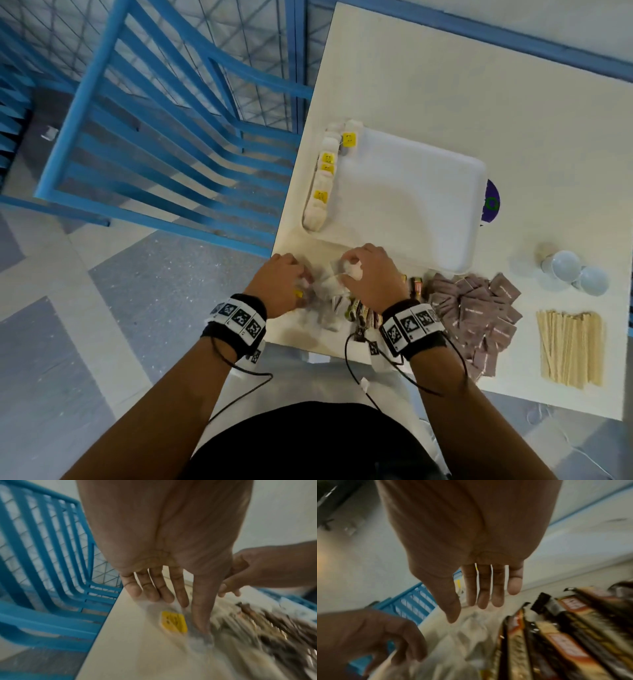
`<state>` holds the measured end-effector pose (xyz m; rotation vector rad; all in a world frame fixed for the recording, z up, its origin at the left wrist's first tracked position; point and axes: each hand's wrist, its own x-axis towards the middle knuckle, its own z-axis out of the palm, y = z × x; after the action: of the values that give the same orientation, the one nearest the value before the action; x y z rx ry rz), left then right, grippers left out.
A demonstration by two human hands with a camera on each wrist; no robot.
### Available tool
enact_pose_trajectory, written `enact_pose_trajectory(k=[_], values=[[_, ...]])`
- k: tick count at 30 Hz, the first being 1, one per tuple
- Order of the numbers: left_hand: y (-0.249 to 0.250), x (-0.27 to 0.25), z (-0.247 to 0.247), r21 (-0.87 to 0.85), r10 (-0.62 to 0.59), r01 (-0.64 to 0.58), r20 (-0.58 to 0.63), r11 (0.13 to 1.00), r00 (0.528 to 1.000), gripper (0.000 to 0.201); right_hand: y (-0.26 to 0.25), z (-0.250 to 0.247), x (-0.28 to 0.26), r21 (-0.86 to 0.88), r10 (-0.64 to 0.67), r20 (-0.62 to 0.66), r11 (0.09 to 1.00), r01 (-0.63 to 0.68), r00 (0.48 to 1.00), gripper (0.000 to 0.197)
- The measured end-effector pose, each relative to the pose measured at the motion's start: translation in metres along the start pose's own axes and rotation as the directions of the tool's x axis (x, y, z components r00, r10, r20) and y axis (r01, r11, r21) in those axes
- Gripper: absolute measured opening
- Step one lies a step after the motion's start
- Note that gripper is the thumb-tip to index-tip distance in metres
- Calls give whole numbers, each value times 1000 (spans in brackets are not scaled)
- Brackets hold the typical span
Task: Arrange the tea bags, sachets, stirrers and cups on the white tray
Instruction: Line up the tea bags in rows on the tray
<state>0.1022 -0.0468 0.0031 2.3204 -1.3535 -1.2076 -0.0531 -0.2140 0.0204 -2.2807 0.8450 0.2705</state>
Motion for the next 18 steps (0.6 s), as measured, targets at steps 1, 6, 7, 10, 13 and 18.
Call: enact_pose_trajectory(k=[1,6,7,10,13,18], values=[[0,-2,3,82,29,-26,-32,996,999,41,3,3,-6,-117,27,9,993,-26,1000,45],[-3,-6,16,180,86,-57,-158,982,984,32,1,18,-17,-282,133,-50,949,-141,990,88],[-1,-6,16,148,70,-44,-175,988,982,30,-1,20,-16,-262,135,-62,954,-147,989,83],[4,-6,11,-44,5,-13,-178,999,984,22,-6,20,-13,-155,140,-66,977,-149,988,57],[6,-7,5,-323,-111,57,-150,945,982,17,-8,18,-11,-117,144,-36,982,-147,989,38],[8,-4,-2,-538,-237,100,-191,837,953,24,-9,10,-7,-30,164,-28,986,-165,986,20]])
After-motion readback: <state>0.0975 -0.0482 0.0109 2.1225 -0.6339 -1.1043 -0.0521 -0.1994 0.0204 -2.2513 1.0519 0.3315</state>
